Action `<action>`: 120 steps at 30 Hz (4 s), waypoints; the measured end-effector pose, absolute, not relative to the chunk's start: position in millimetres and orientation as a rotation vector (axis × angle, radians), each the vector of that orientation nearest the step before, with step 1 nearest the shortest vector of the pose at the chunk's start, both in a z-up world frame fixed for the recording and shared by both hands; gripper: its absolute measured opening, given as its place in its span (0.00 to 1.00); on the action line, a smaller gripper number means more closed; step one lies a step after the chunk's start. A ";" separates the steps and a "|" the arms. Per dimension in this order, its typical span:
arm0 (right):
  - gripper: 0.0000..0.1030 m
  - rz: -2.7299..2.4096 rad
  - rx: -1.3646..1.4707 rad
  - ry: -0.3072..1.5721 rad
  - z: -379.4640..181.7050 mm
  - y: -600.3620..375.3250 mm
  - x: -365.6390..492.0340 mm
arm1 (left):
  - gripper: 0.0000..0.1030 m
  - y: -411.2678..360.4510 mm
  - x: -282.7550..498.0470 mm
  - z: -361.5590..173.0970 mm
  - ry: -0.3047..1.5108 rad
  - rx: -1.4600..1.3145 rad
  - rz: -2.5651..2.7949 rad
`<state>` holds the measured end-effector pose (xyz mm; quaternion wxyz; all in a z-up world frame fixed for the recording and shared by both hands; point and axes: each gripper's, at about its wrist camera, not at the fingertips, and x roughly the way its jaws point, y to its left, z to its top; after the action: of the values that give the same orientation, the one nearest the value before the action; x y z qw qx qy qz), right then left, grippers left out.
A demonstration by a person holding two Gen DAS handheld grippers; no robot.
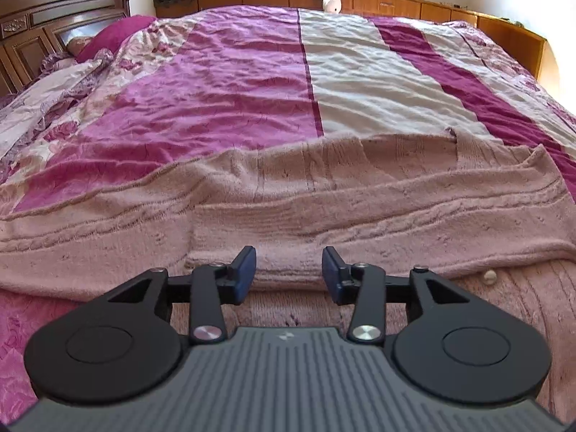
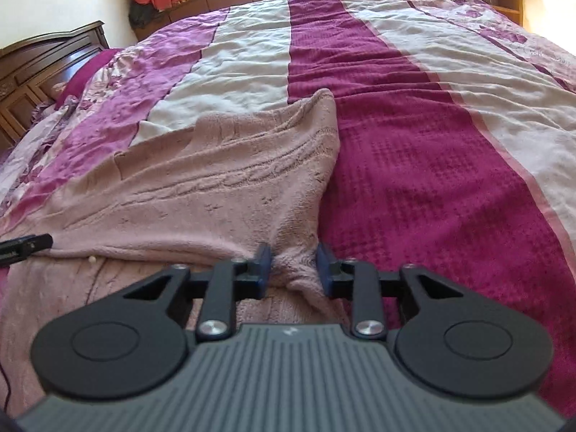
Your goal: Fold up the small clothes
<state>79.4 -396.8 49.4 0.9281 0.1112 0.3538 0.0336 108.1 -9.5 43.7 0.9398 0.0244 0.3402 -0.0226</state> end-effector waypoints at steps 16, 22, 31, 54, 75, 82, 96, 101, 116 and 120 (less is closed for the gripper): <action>0.07 -0.041 0.105 0.710 78.9 -395.4 88.9 | 0.55 -4.4 128.4 73.6 0.677 0.126 -0.103; 0.07 0.030 0.107 0.685 97.1 -372.4 133.6 | 0.63 -3.1 178.3 98.2 0.651 0.117 -0.107; 0.08 0.091 0.172 0.739 85.7 -349.1 208.0 | 0.71 -21.7 261.0 94.0 0.702 0.145 -0.166; 0.71 0.212 0.090 0.752 64.6 -315.5 296.0 | 0.50 -43.3 335.7 46.9 0.901 0.081 -0.296; 0.11 0.255 0.004 0.472 73.3 -316.3 234.9 | 0.09 -49.9 261.1 69.1 0.558 0.054 -0.158; 0.45 0.157 0.140 0.522 67.0 -306.4 271.8 | 0.30 -52.5 288.9 43.7 0.649 -0.015 -0.098; 0.46 0.232 0.147 0.534 67.1 -336.8 223.1 | 0.24 -11.8 268.4 62.8 0.619 0.019 -0.101; 0.41 0.221 0.085 0.625 46.4 -321.0 234.8 | 0.24 -29.8 274.5 33.3 0.671 0.088 -0.084; 0.48 0.147 0.166 0.552 66.5 -320.5 202.7 | 0.34 -28.0 257.2 42.1 0.684 0.193 -0.003; 0.58 0.171 0.235 0.530 79.6 -324.4 175.5 | 0.34 -8.6 232.6 60.5 0.713 0.152 0.013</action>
<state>175.5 -324.4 79.6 0.9546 0.1158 0.2612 0.0844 232.6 -8.6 60.5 0.9343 0.0743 0.3485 0.0063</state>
